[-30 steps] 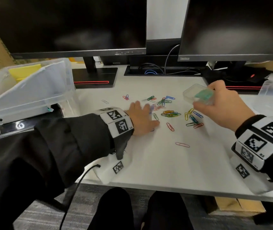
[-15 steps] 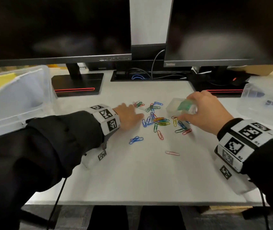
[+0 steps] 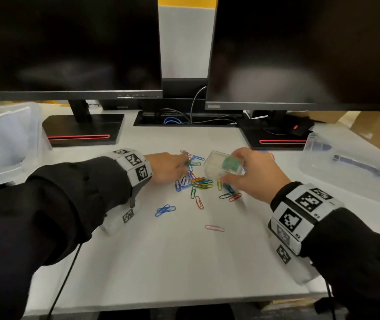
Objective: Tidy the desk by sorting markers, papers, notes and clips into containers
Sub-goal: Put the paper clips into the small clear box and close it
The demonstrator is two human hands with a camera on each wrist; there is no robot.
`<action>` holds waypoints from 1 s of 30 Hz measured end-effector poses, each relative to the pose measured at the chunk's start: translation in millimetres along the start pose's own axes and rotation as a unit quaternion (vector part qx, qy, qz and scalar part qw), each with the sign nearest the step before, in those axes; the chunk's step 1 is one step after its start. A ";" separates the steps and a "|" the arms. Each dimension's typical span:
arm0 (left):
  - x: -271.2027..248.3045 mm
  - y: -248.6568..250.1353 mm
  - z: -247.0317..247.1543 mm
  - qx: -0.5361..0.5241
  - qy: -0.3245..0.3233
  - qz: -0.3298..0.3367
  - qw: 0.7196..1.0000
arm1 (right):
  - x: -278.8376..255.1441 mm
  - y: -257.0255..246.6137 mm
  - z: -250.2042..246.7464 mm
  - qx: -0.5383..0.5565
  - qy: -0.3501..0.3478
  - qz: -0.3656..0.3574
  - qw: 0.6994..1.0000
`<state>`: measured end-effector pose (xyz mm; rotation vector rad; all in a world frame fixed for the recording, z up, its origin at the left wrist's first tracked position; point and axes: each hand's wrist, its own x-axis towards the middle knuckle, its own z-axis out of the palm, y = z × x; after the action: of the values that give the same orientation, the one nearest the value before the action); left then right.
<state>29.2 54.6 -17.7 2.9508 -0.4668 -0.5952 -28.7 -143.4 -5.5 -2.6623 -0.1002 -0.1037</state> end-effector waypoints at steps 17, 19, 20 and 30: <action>-11.9 52.5 1.0 -0.098 0.242 0.207 0.943 | 2.7 -0.3 1.9 0.033 0.112 -0.123 0.986; -11.0 48.9 -0.6 -0.030 0.275 0.168 0.946 | -0.7 2.0 2.5 0.059 0.127 -0.112 0.984; -10.6 46.0 -2.1 0.005 0.287 0.141 0.948 | -3.2 3.7 3.5 0.064 0.122 -0.096 0.986; -2.5 -21.3 -20.4 0.066 0.376 -0.012 0.924 | 36.7 51.5 -17.7 -0.177 -0.045 0.116 0.976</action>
<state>40.9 76.2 -1.3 2.9892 -0.3828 0.5919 11.4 -195.2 -9.8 -3.0114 0.2200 0.0839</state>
